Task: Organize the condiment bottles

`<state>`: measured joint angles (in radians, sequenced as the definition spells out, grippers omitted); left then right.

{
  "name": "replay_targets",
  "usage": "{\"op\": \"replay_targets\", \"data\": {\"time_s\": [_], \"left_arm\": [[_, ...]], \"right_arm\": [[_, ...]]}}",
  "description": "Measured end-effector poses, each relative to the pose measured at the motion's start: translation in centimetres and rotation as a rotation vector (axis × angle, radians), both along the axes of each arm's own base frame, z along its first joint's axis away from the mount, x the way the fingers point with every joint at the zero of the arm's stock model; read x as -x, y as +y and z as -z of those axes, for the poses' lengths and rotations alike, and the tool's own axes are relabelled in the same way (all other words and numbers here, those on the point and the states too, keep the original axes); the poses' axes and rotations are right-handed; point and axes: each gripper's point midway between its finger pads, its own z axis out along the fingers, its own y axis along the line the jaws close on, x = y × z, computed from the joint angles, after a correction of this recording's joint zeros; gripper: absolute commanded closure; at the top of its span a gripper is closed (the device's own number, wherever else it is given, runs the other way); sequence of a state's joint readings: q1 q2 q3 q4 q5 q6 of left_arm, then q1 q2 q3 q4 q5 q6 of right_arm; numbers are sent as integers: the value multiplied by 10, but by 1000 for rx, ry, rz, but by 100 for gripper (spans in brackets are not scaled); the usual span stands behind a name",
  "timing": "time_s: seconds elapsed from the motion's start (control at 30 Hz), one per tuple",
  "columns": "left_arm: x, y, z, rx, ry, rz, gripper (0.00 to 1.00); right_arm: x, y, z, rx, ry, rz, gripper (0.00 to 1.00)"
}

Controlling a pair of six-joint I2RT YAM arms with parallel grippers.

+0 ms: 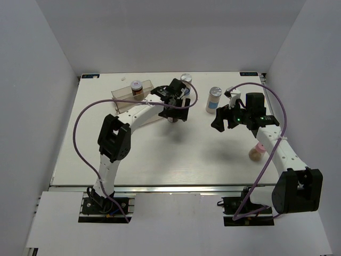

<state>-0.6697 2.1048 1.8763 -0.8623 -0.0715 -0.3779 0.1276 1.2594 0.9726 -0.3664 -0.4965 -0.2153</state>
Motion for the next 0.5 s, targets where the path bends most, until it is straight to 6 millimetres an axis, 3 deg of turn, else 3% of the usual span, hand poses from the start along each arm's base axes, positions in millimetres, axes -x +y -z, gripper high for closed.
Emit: {"op": "replay_targets", "data": {"time_s": [0.23, 0.5], "left_arm": [[-33, 3, 6, -63, -62, -24, 2], [-51, 4, 19, -119, -92, -30, 2]], "right_arm": [[0, 0, 0, -1, 1, 2, 11], [0, 0, 0, -1, 0, 2, 11]]}}
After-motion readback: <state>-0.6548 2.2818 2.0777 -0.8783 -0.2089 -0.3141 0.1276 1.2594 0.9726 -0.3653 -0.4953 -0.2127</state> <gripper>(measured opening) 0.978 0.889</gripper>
